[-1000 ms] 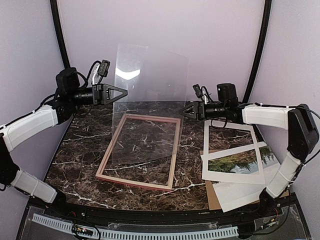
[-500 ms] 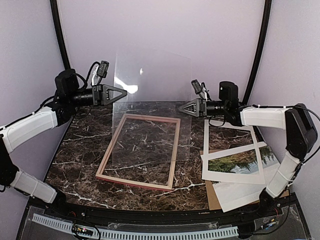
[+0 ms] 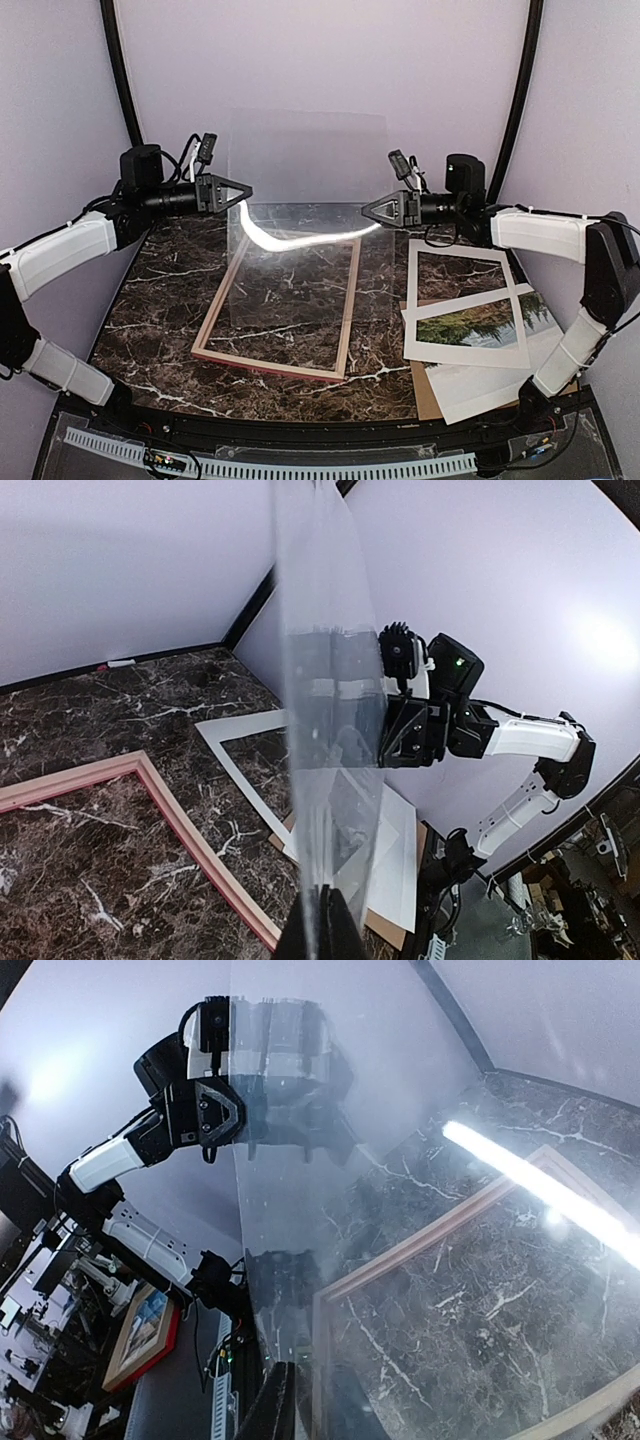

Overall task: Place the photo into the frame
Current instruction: Pass from the left arm to the right, then adjust the frame body at the center of the board.

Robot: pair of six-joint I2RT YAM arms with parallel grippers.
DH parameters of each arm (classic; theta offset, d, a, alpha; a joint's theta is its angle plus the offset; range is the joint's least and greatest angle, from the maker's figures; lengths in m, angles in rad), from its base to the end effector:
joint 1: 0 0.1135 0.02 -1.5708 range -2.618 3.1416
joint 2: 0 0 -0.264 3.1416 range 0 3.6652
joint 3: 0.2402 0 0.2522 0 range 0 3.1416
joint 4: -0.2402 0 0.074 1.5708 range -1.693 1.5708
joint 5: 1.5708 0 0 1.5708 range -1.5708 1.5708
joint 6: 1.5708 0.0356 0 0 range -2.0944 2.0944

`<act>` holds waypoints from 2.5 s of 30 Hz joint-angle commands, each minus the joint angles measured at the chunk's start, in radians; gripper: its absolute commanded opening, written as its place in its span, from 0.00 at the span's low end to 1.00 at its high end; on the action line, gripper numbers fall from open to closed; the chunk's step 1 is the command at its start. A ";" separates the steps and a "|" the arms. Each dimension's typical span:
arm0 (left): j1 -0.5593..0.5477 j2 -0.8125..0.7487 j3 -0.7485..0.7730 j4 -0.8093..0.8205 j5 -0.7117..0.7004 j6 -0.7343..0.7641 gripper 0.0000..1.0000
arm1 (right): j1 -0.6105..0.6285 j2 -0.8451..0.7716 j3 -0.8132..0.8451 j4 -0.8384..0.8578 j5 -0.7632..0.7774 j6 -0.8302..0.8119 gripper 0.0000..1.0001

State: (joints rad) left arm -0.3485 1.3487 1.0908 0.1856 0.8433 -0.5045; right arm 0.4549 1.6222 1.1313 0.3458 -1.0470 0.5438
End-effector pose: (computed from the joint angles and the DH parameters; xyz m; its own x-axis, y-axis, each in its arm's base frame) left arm 0.2836 -0.1313 0.3595 -0.5076 -0.1576 -0.8471 0.7789 0.3364 -0.5293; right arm 0.3177 0.1897 0.3013 -0.6231 -0.0167 -0.7820 -0.7795 0.0952 0.6191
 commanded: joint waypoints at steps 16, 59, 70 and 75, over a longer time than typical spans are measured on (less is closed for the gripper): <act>0.006 -0.002 -0.006 -0.047 -0.099 0.010 0.00 | -0.017 -0.017 0.036 -0.030 0.027 -0.007 0.07; 0.147 0.212 -0.029 -0.493 -0.569 0.132 0.90 | -0.120 -0.157 0.141 -0.219 0.099 0.312 0.00; 0.143 0.436 -0.023 -0.485 -0.551 0.142 0.87 | -0.154 -0.172 0.138 -0.226 0.099 0.329 0.00; 0.107 0.406 -0.088 -0.447 -0.501 0.104 0.76 | -0.156 -0.150 0.144 -0.206 0.099 0.341 0.00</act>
State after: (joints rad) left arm -0.2092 1.7836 1.0504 -0.2745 0.2924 -0.3798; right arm 0.3061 1.4776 1.2472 0.0818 -0.9447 0.8684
